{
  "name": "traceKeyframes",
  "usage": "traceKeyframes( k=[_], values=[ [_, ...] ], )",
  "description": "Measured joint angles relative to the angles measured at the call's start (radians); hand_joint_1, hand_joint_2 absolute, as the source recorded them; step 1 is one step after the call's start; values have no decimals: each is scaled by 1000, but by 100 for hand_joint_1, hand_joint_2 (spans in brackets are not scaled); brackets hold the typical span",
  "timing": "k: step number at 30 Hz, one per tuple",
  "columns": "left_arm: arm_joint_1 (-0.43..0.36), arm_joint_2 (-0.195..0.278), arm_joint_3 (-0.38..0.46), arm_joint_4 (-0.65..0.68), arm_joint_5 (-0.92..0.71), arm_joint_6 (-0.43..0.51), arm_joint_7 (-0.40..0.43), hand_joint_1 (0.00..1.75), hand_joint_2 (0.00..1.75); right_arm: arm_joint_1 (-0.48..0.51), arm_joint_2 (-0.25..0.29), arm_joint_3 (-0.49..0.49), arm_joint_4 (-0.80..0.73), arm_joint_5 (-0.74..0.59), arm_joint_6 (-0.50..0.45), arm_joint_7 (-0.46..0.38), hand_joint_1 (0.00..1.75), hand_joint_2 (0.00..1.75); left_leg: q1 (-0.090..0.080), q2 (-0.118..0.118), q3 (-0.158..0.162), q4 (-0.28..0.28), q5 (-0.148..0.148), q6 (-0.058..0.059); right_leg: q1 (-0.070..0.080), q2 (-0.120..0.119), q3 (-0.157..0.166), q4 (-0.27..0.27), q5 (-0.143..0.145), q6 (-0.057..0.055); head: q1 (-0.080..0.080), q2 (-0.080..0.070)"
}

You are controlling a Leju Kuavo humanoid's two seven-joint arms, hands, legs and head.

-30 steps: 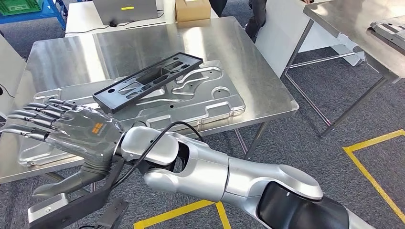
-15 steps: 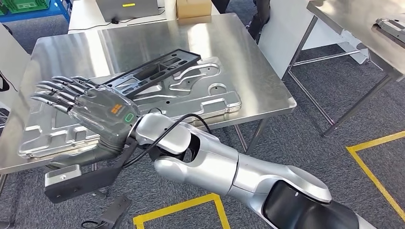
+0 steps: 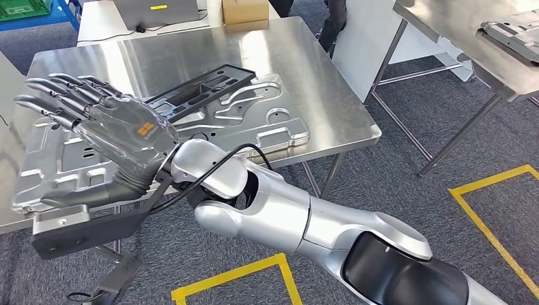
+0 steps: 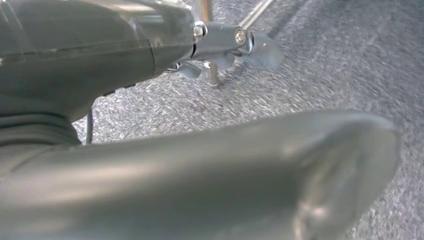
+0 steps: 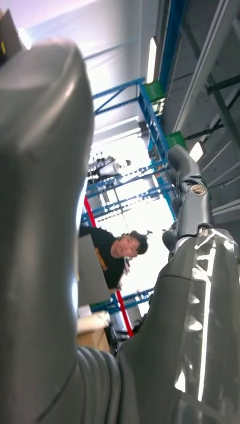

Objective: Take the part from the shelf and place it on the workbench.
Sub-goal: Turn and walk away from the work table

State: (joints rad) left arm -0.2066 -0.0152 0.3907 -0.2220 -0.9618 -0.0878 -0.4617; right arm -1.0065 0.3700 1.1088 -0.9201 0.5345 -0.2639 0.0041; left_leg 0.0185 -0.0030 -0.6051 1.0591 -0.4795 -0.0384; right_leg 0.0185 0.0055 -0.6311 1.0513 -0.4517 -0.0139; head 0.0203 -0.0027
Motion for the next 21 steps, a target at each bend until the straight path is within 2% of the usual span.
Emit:
traceKeyframes(
  k=[2,3,5,6,7,8,10,11,12,13,16,18,20,21],
  values=[
    [-6,20,12,-7,26,-14,0,0,0,-6,0,1,-14,-13,-7,5,0,0,7,1,-1,-1,4,7,-1,0,-14,33,-26,9,5,0],
    [-8,30,18,-11,36,-20,-2,0,0,-8,0,1,-20,-22,-13,4,0,0,10,2,-2,-2,6,10,-3,0,-35,80,-55,15,8,0],
    [-8,46,28,-20,51,-30,-8,0,0,-7,0,1,-32,-42,-23,0,0,0,14,3,-4,-2,7,11,-11,0,-94,212,-116,23,15,0],
    [-8,53,31,-22,56,-33,-12,0,0,-6,-1,1,-36,-50,-28,-2,0,0,16,3,-5,-1,7,11,-15,0,-117,262,-131,25,17,0],
    [-7,59,34,-25,59,-36,-15,0,0,-5,-1,0,-41,-57,-31,-5,0,0,17,4,-5,-1,7,11,-18,0,-125,278,-126,27,18,0],
    [-6,64,37,-29,62,-37,-17,0,0,-5,-1,0,-46,-62,-34,-8,0,0,19,3,-4,-1,7,11,-20,0,-114,254,-103,27,20,0],
    [-6,74,42,-38,65,-37,-16,0,0,-7,-1,-2,-61,-67,-40,-13,0,0,21,2,-3,-2,6,9,-21,0,-51,124,-34,26,24,0],
    [-7,78,43,-41,65,-36,-13,0,0,-9,-1,-4,-69,-67,-43,-16,0,0,20,1,-4,-1,6,6,-19,1,-23,61,-10,23,26,0],
    [-7,83,44,-45,66,-35,-9,0,0,-9,-1,-7,-75,-67,-45,-20,0,0,19,0,-7,-2,7,1,-17,1,-5,20,1,21,27,0],
    [-6,87,44,-47,66,-33,-4,0,0,-7,-1,-11,-80,-64,-46,-24,0,0,17,0,-9,-3,9,-5,-15,1,1,3,0,18,27,0],
    [-4,99,45,-50,70,-24,13,0,0,1,0,-27,-93,-52,-46,-37,0,0,20,0,-12,-7,8,-23,-14,1,1,-11,2,3,23,0],
    [-3,107,45,-51,73,-19,20,0,0,4,3,-36,-98,-46,-45,-43,0,0,19,1,-34,47,-30,-27,-17,0,4,-19,8,-9,16,0],
    [-1,115,45,-51,69,-15,31,0,0,12,3,-40,-100,-41,-44,-48,0,0,13,1,-88,175,-92,-26,-15,0,4,-19,9,-15,6,0],
    [1,117,44,-51,59,-14,43,0,0,18,3,-41,-100,-40,-44,-49,0,0,11,0,-113,233,-112,-26,-14,0,3,-19,9,-16,3,0]
  ],
)
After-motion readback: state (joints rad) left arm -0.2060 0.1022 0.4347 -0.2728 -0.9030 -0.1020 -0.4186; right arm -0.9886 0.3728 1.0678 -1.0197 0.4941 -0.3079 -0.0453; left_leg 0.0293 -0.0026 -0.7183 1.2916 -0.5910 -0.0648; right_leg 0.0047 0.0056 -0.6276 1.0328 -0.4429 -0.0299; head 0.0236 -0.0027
